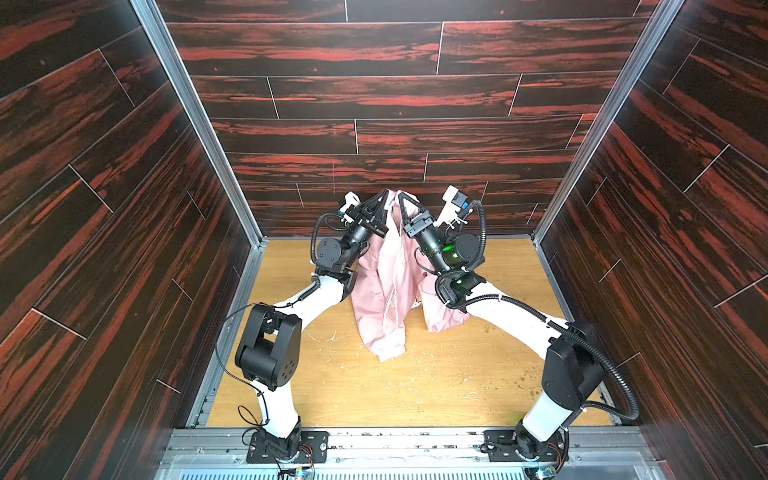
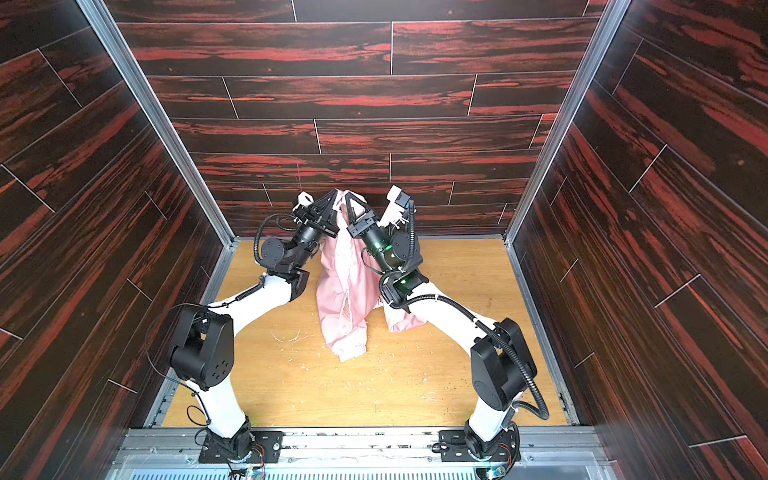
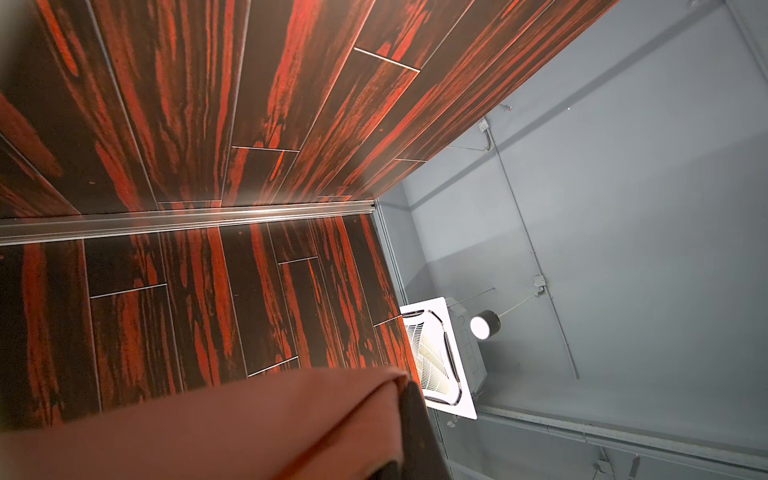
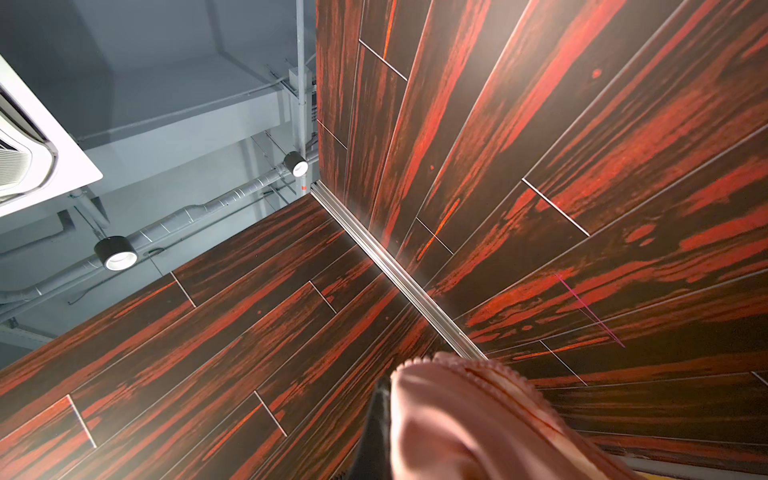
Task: Zip up the jacket
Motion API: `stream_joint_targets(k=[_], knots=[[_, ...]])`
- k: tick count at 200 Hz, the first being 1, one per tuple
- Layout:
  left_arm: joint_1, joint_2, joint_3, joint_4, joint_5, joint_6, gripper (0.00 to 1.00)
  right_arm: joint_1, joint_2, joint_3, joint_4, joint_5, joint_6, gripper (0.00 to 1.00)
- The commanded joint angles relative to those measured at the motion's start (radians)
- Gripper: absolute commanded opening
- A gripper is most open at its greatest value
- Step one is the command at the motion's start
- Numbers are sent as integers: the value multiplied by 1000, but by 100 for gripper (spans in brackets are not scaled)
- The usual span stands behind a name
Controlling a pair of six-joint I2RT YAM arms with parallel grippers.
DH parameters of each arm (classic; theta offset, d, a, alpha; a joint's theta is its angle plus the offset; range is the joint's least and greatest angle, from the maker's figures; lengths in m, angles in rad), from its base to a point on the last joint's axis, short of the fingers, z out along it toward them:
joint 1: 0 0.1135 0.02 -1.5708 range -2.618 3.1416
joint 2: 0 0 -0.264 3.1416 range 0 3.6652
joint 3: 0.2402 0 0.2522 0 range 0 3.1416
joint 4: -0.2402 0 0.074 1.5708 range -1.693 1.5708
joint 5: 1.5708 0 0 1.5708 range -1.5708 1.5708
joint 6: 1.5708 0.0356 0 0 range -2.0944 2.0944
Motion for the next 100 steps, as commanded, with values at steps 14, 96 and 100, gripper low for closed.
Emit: stream_joint_targets(k=[14, 96, 100], knots=[[-7, -2, 29, 77, -6, -5, 0, 12, 43, 47, 35, -5, 22, 0], [-8, -9, 30, 77, -12, -2, 0, 16, 21, 28, 24, 58, 16, 0], [-8, -9, 29, 77, -13, -2, 0, 16, 17, 26, 25, 63, 12, 0]])
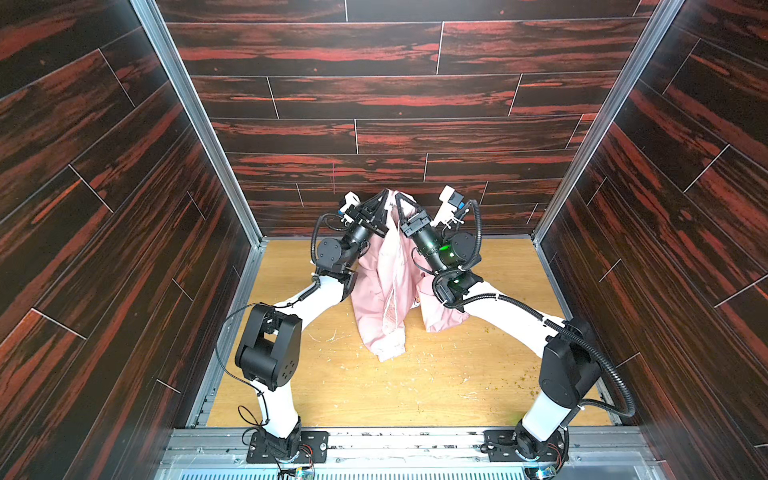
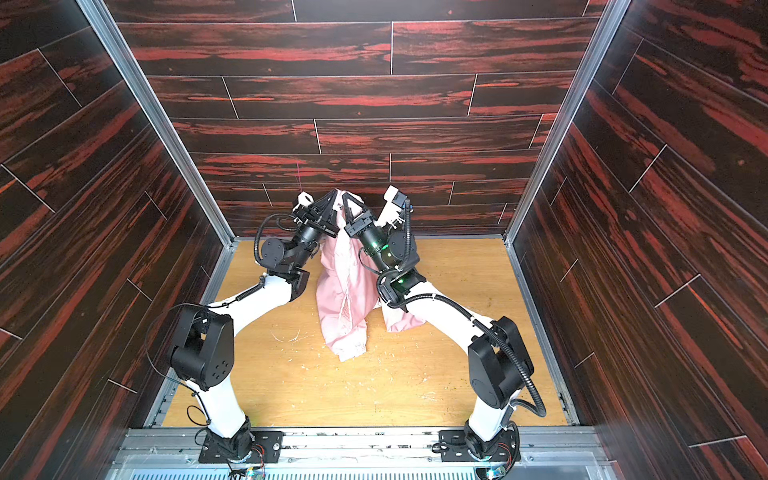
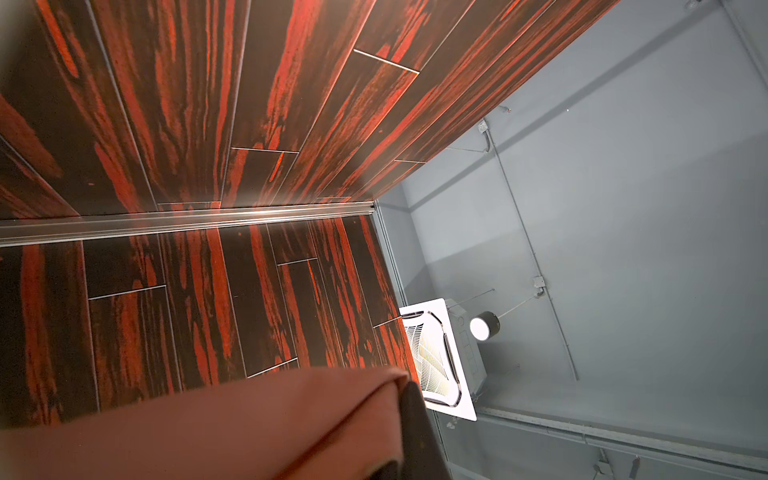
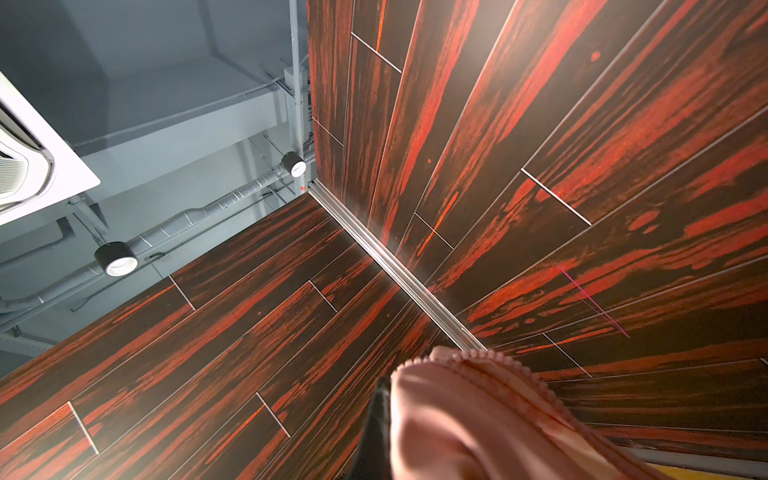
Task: Zip up the jacket
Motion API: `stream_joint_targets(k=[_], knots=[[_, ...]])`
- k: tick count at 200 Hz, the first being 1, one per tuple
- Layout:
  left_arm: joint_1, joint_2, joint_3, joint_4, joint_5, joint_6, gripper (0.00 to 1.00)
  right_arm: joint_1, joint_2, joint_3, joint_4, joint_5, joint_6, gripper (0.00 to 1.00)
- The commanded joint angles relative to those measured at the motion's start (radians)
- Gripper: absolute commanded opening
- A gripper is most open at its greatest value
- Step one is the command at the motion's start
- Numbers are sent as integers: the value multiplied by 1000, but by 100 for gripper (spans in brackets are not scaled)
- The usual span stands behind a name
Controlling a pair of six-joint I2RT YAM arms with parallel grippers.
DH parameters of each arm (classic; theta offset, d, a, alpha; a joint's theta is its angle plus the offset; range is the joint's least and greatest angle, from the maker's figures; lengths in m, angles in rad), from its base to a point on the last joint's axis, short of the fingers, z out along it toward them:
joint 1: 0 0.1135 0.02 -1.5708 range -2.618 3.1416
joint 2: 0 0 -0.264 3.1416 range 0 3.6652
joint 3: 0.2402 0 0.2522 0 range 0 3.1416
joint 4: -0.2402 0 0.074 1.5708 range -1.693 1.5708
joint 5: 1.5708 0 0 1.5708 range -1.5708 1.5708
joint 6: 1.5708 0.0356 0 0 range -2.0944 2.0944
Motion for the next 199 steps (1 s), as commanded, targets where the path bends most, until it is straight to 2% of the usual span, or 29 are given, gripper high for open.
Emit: stream_joint_targets(k=[1, 39, 199], knots=[[-7, -8, 30, 77, -5, -3, 0, 7, -1, 10, 38, 40, -4, 0], [-6, -9, 33, 77, -6, -5, 0, 8, -29, -16, 32, 82, -3, 0], [-7, -13, 35, 77, -11, -8, 0, 8, -39, -45, 123, 97, 40, 0]])
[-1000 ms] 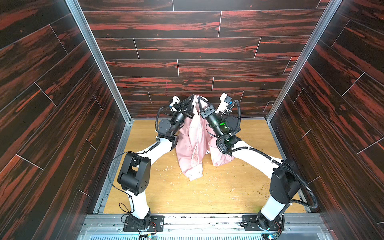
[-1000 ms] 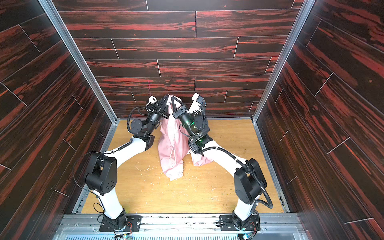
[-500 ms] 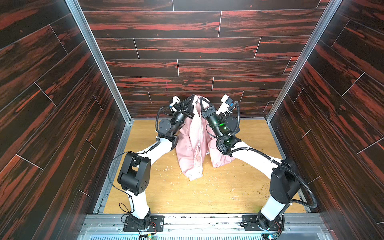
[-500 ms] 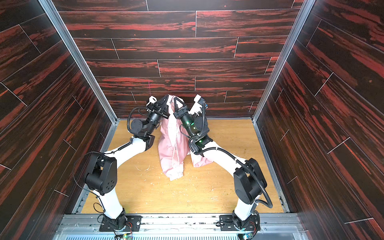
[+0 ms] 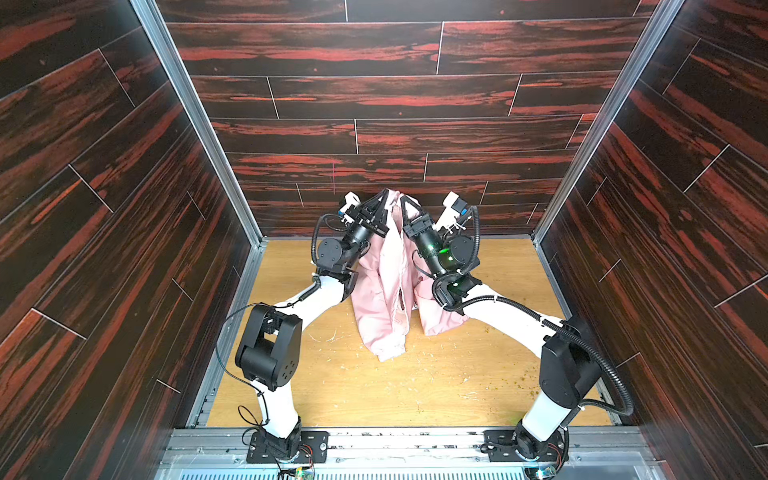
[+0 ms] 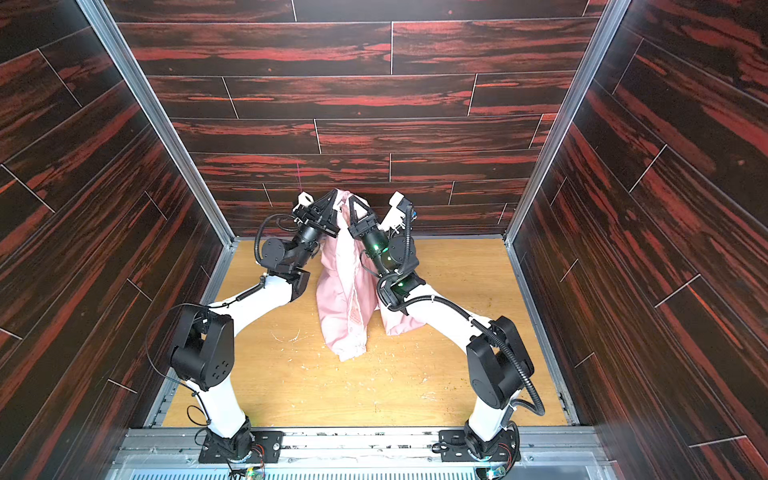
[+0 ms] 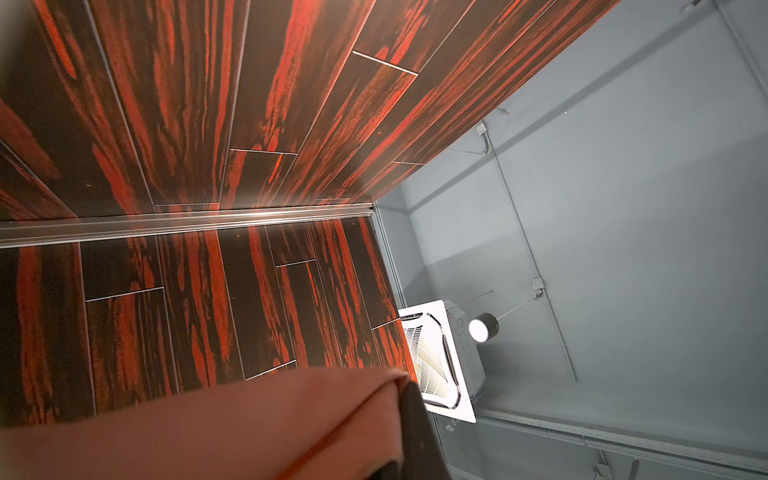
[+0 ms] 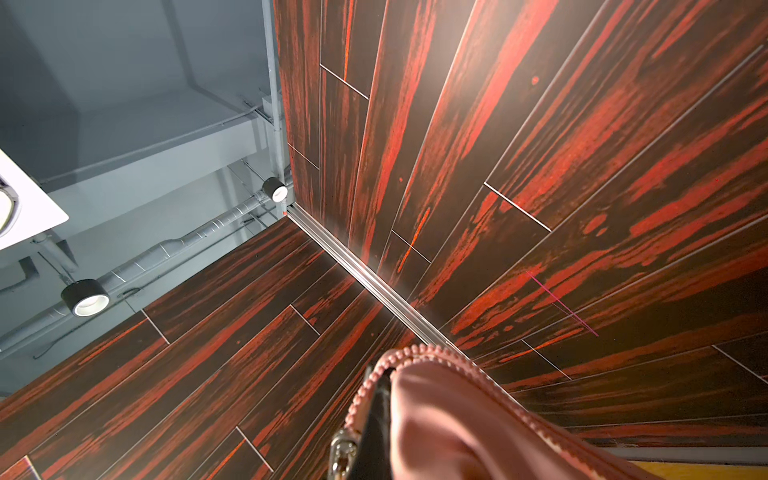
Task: Zip up the jacket
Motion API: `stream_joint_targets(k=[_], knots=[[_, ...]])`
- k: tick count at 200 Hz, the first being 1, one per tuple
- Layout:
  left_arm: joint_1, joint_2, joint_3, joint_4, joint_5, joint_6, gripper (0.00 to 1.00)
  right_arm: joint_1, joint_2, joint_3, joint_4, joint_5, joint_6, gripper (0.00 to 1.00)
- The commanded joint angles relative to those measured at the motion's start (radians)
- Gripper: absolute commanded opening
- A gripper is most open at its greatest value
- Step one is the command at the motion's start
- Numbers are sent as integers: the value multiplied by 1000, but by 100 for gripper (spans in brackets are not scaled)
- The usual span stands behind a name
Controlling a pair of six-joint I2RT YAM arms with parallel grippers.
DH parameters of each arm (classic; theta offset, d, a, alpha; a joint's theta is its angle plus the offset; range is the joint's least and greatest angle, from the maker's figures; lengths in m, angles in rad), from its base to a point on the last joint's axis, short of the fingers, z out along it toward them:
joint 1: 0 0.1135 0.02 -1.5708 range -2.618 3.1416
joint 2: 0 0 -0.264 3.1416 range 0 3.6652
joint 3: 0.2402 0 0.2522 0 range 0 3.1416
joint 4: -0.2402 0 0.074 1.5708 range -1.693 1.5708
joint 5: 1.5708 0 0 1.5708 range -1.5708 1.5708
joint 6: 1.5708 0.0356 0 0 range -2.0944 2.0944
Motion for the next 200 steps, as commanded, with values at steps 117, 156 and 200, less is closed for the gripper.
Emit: stream_joint_targets(k=[117, 156, 200], knots=[[-6, -10, 33, 77, -26, -10, 0, 19, -6, 47, 111, -17, -59, 0], [-7, -8, 39, 77, -32, -10, 0, 21, 3, 62, 98, -24, -60, 0], [-7, 1, 53, 77, -34, -11, 0, 23, 14, 78, 79, -29, -54, 0]])
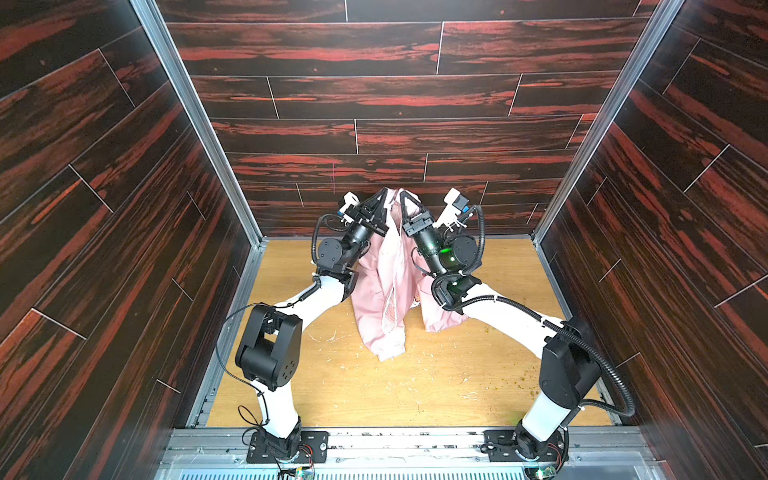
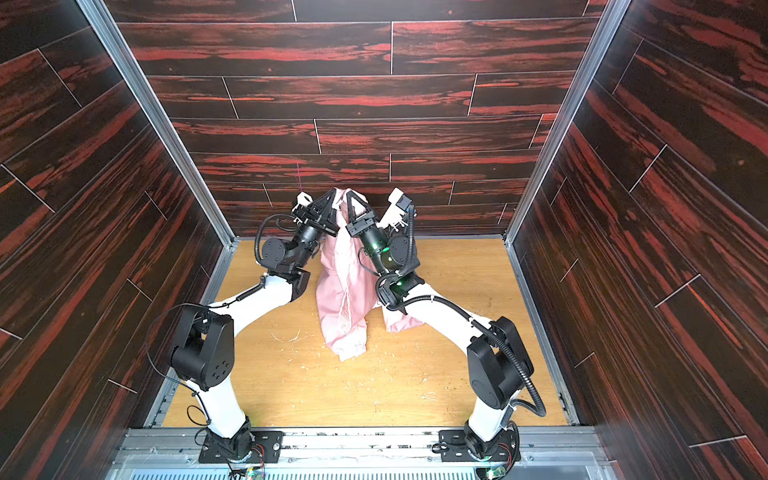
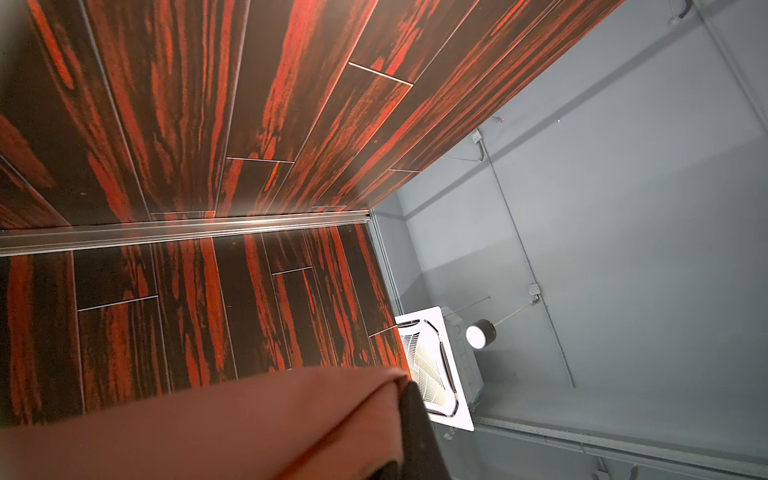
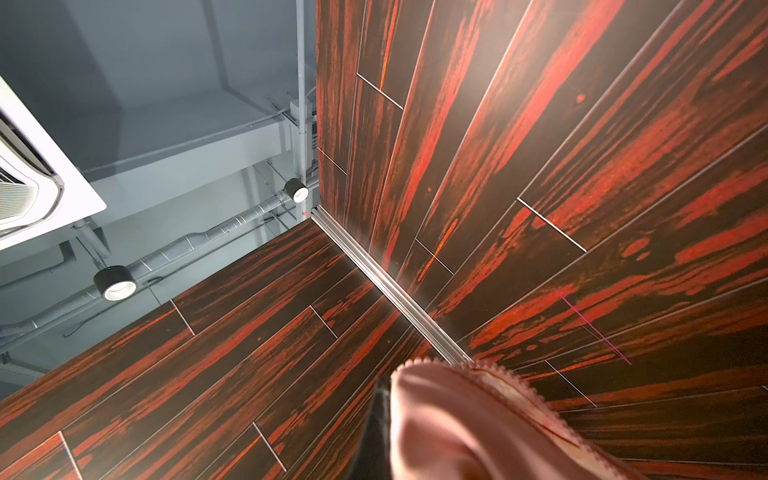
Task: Zip up the jacket
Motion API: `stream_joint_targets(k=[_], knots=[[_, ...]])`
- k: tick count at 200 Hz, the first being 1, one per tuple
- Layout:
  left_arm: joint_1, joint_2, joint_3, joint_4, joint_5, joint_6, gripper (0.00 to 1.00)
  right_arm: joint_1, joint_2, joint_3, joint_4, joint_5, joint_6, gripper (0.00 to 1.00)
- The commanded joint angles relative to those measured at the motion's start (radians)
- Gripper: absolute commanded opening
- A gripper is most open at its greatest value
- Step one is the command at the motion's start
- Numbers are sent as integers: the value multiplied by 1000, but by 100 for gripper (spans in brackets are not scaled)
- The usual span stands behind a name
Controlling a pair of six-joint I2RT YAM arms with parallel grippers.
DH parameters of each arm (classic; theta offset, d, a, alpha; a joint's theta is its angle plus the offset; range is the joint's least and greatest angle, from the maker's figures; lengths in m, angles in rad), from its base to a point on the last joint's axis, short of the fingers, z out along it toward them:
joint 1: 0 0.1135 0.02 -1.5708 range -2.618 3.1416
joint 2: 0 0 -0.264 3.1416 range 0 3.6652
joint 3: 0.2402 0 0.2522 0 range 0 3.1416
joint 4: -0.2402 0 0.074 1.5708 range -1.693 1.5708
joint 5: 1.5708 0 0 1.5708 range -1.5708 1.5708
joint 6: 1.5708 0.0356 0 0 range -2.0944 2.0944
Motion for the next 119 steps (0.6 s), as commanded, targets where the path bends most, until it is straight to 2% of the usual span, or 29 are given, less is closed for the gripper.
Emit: stream_joint_targets(k=[1, 119], knots=[[-5, 2, 48, 77, -5, -11, 0, 11, 14, 46, 44, -10, -4, 0], [-10, 11, 67, 77, -8, -14, 0, 13, 31, 58, 29, -15, 14, 0]])
